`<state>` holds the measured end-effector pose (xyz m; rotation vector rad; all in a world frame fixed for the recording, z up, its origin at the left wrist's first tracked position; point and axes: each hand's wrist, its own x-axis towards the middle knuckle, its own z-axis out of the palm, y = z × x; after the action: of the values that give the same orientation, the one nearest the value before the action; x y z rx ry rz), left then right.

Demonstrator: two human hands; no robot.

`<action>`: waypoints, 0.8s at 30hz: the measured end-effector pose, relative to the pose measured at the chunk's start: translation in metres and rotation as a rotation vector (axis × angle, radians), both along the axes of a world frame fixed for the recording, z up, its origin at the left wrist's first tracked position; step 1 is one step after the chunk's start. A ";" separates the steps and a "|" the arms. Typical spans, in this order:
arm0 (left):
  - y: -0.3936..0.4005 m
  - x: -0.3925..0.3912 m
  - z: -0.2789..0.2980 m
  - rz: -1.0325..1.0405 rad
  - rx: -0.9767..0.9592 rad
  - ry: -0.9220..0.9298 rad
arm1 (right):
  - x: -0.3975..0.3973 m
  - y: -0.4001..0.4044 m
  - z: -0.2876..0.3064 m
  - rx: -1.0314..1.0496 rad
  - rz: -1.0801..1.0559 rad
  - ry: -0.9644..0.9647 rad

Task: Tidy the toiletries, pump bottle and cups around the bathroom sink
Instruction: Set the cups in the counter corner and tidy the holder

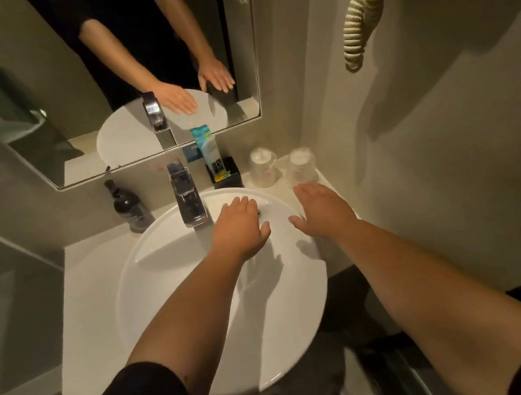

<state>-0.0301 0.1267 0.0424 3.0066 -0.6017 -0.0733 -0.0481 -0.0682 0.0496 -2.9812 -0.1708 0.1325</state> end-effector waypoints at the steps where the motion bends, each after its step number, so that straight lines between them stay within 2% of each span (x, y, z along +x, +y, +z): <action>1: -0.002 0.007 -0.002 0.004 0.003 0.009 | 0.004 -0.004 -0.001 -0.005 -0.009 0.001; 9: -0.013 0.062 -0.034 -0.006 0.002 0.035 | 0.062 -0.027 -0.026 0.009 0.002 0.057; 17: -0.015 0.110 -0.079 -0.096 0.061 0.026 | 0.169 -0.024 -0.028 0.023 0.162 -0.040; 24: -0.013 0.116 -0.104 -0.131 0.093 -0.099 | 0.238 -0.006 -0.045 -0.035 0.279 0.075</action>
<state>0.0863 0.1136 -0.0618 3.0713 -0.8267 0.0411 0.1895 -0.0742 0.0042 -2.9647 -0.5800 0.2808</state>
